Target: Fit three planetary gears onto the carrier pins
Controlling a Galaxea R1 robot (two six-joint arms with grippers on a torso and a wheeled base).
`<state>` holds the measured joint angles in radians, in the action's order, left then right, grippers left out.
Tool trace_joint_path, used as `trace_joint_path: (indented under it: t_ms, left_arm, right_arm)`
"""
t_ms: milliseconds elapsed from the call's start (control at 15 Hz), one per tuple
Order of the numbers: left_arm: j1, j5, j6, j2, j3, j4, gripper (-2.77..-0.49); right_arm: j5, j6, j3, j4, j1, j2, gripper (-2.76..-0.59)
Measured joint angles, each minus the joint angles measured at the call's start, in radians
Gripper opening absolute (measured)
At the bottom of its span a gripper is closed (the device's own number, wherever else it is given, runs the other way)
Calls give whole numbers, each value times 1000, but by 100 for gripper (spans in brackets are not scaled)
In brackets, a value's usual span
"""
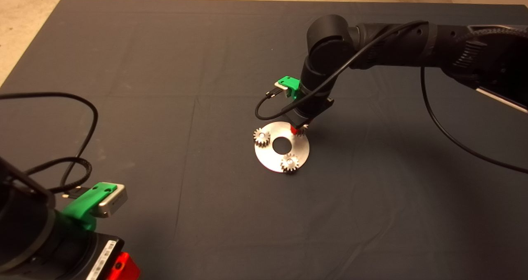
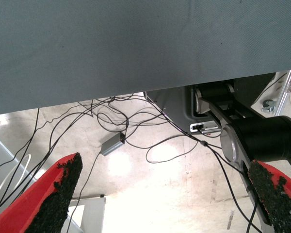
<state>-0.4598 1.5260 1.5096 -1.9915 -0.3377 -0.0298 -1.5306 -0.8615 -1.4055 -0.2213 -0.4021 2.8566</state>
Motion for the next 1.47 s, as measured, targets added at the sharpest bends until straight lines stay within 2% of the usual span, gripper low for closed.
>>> trace_joint_path:
  t_ms: [400,600,1133,1467]
  left_arm:
    - [0,0,0,0,0,0,-80]
    - [0,0,0,0,0,0,-80]
    - [0,0,-6,0,0,0,-80]
    - [0,0,-7,0,0,0,-80]
  right_arm:
    - [1,0,2,-9,0,0,-233]
    - [0,0,2,-29,0,-1,-233]
    - [1,0,2,-34,0,-1,-233]
    - [1,0,38,-37,0,-3,-233]
